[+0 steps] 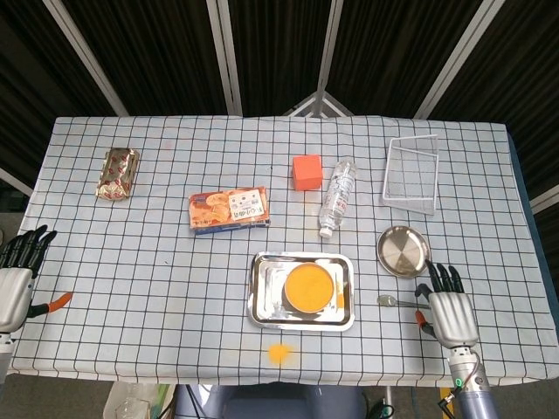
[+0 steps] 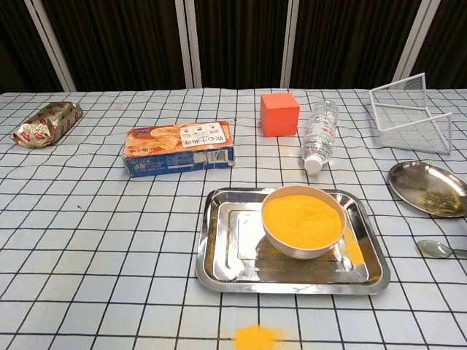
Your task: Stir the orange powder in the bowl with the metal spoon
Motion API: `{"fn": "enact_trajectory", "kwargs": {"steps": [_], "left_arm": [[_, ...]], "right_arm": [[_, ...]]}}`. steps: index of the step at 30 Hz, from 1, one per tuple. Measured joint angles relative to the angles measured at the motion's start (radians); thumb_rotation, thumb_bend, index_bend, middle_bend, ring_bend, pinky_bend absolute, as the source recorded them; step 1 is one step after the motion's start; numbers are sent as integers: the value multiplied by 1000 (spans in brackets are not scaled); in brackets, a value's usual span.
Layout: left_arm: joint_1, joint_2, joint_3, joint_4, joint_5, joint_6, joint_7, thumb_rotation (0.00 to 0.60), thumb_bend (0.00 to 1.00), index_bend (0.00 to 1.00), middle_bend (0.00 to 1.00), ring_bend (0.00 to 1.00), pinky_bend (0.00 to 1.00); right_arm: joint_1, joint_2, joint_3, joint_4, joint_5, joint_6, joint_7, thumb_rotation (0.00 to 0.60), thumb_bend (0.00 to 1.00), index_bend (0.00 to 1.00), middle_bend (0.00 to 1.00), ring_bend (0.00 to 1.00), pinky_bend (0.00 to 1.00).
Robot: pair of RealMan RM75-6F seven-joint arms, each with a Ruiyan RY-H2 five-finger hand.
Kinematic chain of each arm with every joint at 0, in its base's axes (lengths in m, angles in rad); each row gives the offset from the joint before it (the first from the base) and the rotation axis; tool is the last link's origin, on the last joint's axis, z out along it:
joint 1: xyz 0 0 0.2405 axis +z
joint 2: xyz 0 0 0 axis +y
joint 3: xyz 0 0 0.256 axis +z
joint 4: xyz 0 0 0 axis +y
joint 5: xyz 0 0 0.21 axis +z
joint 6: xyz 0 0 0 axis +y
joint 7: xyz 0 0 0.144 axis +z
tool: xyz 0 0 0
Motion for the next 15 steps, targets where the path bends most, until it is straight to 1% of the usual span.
{"fn": "enact_trajectory", "kwargs": {"steps": [9,15], "left_arm": [[0,-2,-1,4,5,6,3,600,16,0,0,0,0],[-1,0,-2,1,-1,1,2,600,16,0,0,0,0]], "right_arm": [[12,-61,21,81,57,-16,-14,600,376,466,75,0,0],[18,-88,28,122,78,-24,-15,600,376,493,80,0,0]]}}
